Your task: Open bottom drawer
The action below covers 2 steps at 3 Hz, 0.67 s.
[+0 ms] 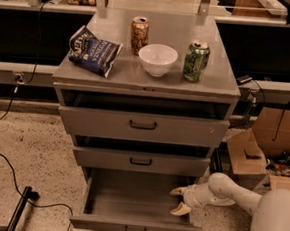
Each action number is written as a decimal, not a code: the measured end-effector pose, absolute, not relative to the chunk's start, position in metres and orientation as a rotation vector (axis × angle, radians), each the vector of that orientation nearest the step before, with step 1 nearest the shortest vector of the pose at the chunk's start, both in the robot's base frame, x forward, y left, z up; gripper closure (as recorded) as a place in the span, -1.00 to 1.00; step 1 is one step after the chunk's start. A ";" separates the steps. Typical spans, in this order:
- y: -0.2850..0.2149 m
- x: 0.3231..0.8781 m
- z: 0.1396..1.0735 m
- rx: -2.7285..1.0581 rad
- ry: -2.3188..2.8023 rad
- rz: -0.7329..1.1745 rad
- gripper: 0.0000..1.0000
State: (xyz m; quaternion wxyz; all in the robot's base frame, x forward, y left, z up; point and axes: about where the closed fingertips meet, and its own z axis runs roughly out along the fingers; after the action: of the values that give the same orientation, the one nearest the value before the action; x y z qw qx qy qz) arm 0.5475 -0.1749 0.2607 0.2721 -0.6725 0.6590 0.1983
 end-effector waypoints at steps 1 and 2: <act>-0.177 0.574 0.228 -1.757 1.841 0.442 0.29; -0.180 0.584 0.165 -1.782 1.953 0.340 0.91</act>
Offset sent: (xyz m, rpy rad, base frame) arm 0.0493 -0.0137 -0.1398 -0.2620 -0.0151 -0.1754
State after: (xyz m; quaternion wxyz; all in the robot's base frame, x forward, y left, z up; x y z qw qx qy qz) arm 0.5844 -0.1801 0.1647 0.2360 -0.6497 0.7120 0.1239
